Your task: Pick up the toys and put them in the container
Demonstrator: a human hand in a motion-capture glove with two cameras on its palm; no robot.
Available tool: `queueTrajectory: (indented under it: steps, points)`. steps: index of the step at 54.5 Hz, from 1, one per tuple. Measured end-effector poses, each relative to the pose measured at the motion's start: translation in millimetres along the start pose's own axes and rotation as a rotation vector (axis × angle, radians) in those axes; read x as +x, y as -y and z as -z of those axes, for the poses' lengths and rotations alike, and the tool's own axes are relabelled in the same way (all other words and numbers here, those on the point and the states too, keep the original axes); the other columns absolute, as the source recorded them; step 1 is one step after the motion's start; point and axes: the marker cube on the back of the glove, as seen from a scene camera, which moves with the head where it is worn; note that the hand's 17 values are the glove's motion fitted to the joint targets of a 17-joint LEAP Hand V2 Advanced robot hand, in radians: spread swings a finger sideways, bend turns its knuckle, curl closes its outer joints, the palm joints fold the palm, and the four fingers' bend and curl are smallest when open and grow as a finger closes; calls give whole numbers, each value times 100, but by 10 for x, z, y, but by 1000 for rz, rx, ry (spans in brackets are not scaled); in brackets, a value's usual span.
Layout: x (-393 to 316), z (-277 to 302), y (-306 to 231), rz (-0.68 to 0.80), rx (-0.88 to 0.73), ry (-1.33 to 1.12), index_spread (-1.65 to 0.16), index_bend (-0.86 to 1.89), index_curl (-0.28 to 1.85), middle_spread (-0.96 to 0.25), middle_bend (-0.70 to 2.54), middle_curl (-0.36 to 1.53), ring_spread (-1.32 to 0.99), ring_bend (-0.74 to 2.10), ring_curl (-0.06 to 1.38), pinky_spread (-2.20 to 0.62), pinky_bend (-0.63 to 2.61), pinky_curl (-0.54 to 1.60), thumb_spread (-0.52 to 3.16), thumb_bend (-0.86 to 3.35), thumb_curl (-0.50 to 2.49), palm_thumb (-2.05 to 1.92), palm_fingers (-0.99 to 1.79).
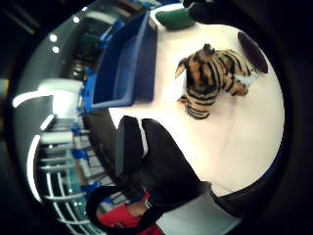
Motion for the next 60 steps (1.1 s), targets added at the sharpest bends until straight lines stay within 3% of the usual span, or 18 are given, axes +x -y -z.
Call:
queueTrajectory:
  steps: [8,19,34,60]
  points:
    - [32,-2,-20,6,-4,7,-27,19,10,-11,18,8,-10,19,5,1,51,17,81,-7,2,-10,7]
    - [108,-20,-29,4,8,14,-34,20,18,-14,19,14,-14,20,10,1,53,22,105,-7,5,-11,4]
    - [104,-42,25,27,11,34,-36,19,25,-15,18,20,-15,21,15,2,57,26,112,-8,7,-12,1]
    - [-58,-451,567,4,-87,52,-36,13,24,-12,15,24,-6,19,20,11,101,39,102,-8,13,-11,-7]
